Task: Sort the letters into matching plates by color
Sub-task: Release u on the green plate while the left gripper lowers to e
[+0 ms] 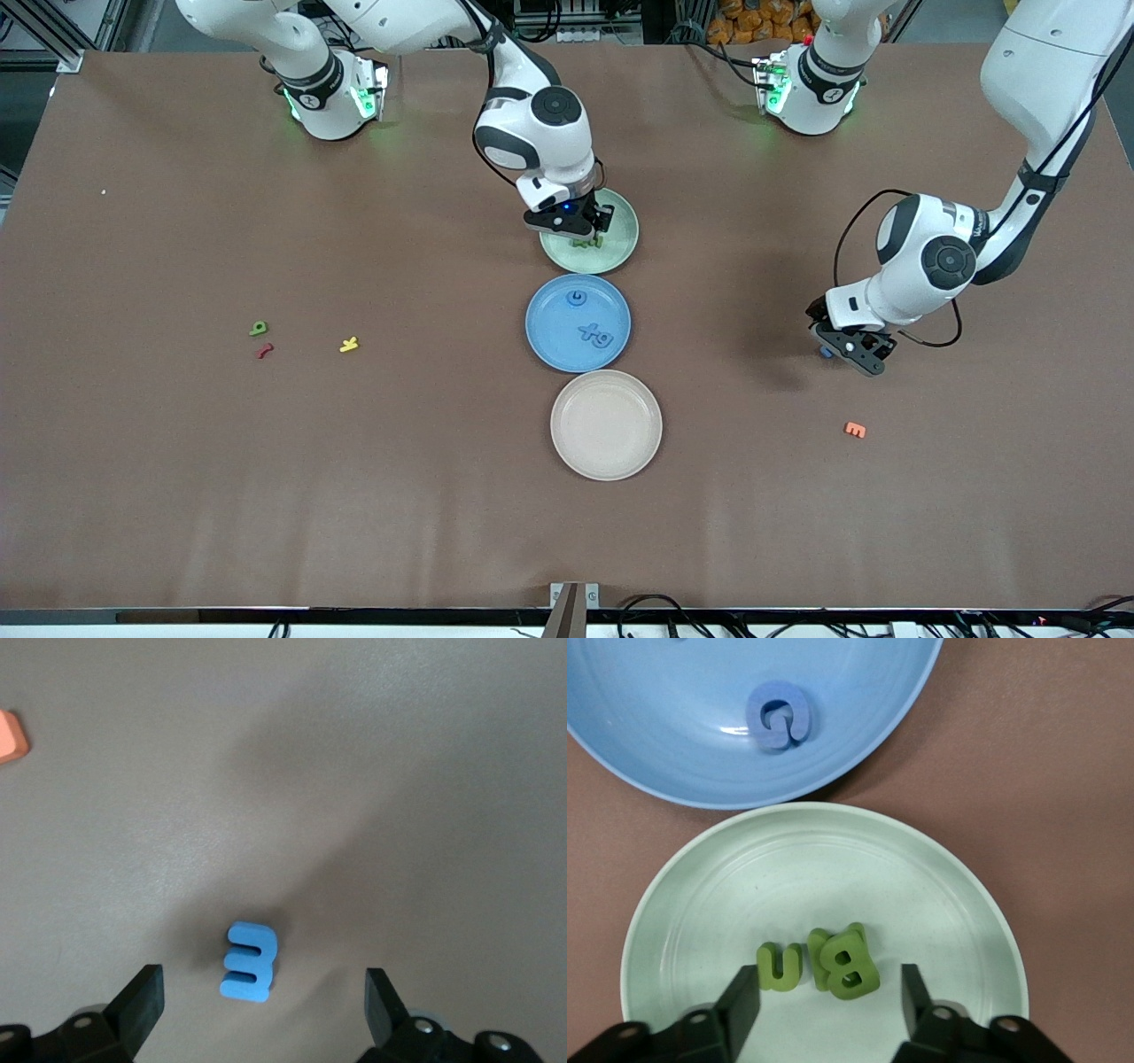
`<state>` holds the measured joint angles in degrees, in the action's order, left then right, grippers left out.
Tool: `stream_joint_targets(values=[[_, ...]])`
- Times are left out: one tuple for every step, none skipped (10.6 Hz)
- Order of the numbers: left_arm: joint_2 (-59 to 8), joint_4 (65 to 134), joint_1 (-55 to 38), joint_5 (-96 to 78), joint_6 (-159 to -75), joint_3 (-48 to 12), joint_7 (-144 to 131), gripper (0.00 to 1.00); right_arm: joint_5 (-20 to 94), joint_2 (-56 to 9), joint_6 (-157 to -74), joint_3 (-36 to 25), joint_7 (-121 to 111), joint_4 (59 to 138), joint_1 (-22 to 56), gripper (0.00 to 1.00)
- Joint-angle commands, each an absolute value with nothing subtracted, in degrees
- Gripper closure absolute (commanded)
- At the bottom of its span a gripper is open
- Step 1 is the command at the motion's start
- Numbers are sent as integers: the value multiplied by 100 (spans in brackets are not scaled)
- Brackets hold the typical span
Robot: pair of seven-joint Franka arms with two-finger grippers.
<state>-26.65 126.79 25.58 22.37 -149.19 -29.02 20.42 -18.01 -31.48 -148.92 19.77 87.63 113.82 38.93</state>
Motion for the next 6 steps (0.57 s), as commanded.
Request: stream_joint_targets(values=[[-2795,12700,2558,2583,-15240,-2725,2013,0,-1942,-3155,-14880,2039,8956,11312,3788,0],[-2804,12691,2558,2593,-15249,-2716,2013,0,-1942,-3138,-14880,2039,8947,11303,3727,0],[-2847,12674,2549,2593,-15258,-2707,2004,0,-1942,-3077,-14836,2039,8904,11311,3657,0],[-2891,12656,2540,2593,-15293,-2707,1978,0,-1942,-2980,-14671,2039,8860,11312,3508,0],[-2944,12648,2531,2593,-15397,-2707,1908,0,-1942,-2823,-14504,2091,8772,11320,3350,0],[-2979,12639,2496,2593,-15416,-2707,1803,0,-1934,-2621,-14319,2205,8615,11338,3114,0]])
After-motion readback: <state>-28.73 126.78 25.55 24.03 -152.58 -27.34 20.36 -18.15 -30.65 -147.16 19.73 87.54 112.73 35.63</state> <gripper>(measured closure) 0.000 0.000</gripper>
